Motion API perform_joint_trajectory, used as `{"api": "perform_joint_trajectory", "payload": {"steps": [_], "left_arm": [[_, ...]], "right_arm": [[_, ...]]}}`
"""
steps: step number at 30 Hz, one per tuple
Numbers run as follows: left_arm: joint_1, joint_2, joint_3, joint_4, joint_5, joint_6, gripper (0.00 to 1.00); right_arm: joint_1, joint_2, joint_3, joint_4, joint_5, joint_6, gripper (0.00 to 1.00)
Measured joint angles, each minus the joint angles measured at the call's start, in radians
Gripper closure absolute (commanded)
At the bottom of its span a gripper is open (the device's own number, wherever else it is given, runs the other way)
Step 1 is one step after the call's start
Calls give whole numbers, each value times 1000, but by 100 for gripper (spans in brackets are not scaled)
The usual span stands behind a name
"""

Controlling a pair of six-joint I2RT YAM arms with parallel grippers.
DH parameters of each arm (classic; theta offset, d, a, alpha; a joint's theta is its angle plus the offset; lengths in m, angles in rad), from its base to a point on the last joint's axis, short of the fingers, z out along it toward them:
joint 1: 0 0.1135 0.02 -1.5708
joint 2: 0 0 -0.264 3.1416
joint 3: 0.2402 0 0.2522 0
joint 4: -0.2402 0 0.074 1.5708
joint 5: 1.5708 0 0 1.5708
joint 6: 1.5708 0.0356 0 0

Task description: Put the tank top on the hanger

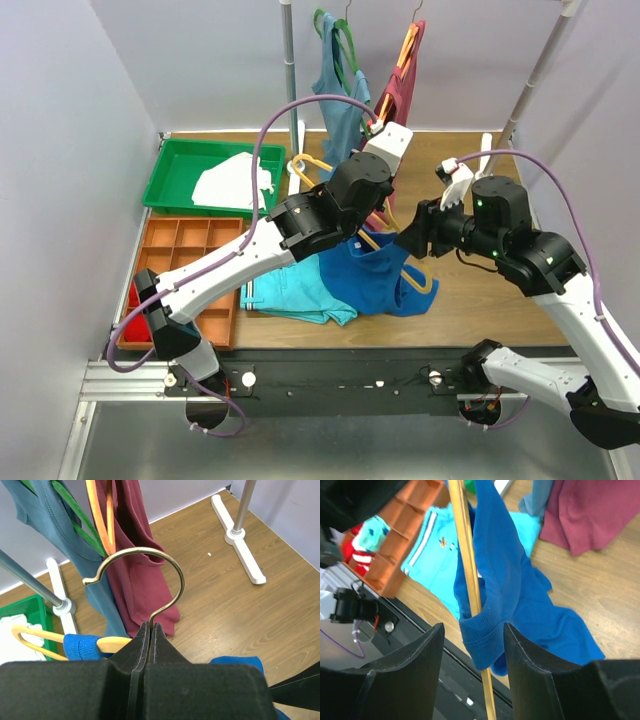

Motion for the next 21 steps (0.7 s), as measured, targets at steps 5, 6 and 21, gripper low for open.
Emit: {"api": "perform_joint_trajectory", "payload": {"steps": [5,6,21], "left_arm": [[0,11,2,0,8,-14,100],[1,11,3,0,8,-16,100],[11,19,7,14,39,-53,62]], "right_arm": [[0,2,-63,-3,0,-5,46],[0,3,-72,-5,0,-5,47],[9,-40,-124,8,12,2,99]]}}
